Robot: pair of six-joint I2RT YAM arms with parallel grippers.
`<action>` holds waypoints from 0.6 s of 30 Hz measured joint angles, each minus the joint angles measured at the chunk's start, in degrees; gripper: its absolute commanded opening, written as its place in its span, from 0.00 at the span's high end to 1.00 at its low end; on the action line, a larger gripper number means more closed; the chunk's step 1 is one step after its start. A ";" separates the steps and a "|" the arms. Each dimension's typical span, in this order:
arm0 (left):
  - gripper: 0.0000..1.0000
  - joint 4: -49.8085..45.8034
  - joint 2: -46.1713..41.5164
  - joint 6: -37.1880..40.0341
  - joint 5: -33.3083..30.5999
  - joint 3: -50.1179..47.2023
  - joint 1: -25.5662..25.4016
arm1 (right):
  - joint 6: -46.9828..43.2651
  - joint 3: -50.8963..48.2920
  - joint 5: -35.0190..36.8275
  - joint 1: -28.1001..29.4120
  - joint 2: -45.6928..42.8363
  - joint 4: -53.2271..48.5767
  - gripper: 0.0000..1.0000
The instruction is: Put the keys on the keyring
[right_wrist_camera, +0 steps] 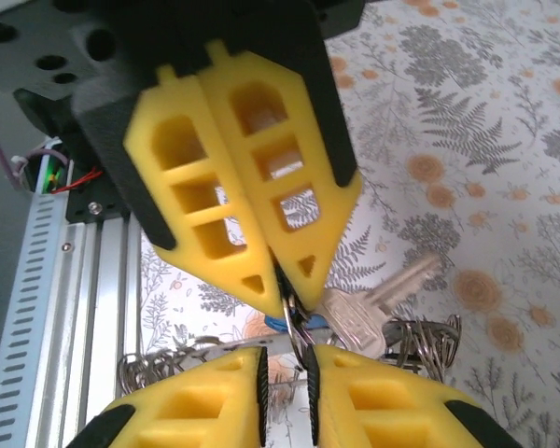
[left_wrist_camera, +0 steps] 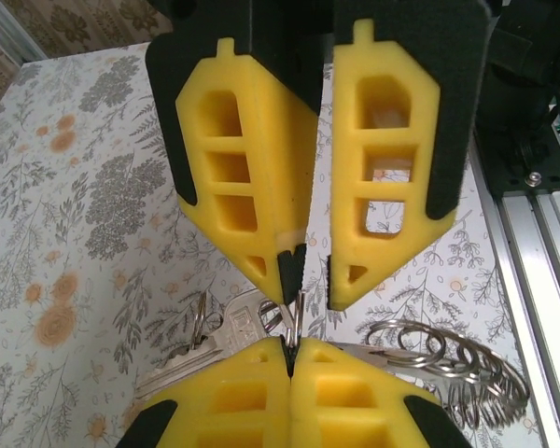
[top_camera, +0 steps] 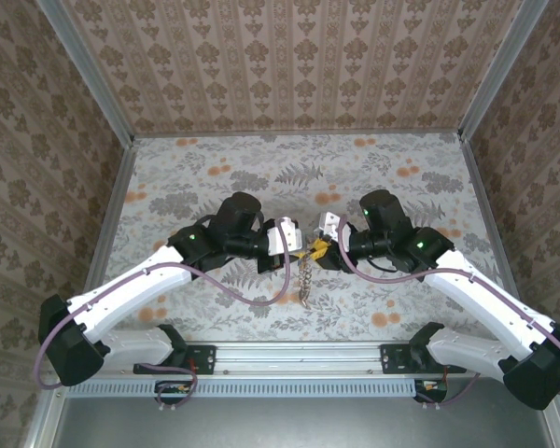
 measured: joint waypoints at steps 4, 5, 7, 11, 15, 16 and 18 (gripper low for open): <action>1.00 -0.09 0.00 -0.02 1.01 0.00 0.00 | -0.76 0.00 -1.16 0.22 0.28 0.22 0.79; 1.00 -0.09 0.00 -0.02 1.18 0.02 0.00 | -1.11 0.00 -1.38 0.22 0.46 0.26 0.79; 1.00 -0.11 0.00 -0.02 1.44 0.02 0.00 | -1.55 0.00 -1.57 0.26 0.94 0.42 0.82; 1.00 -0.11 0.02 -0.04 1.99 0.02 0.00 | -2.29 -0.02 -1.99 0.28 1.42 0.74 0.96; 0.99 -0.26 0.00 -0.39 2.01 0.02 0.17 | -2.82 -0.24 -2.19 0.26 1.44 1.20 1.00; 0.94 -0.26 0.00 -0.50 2.03 0.02 0.42 | -2.78 -0.70 -2.19 0.26 1.27 1.95 1.00; 0.80 -0.20 -0.09 -0.76 2.03 -0.07 0.55 | -2.16 -2.27 -2.27 0.24 0.50 4.59 1.00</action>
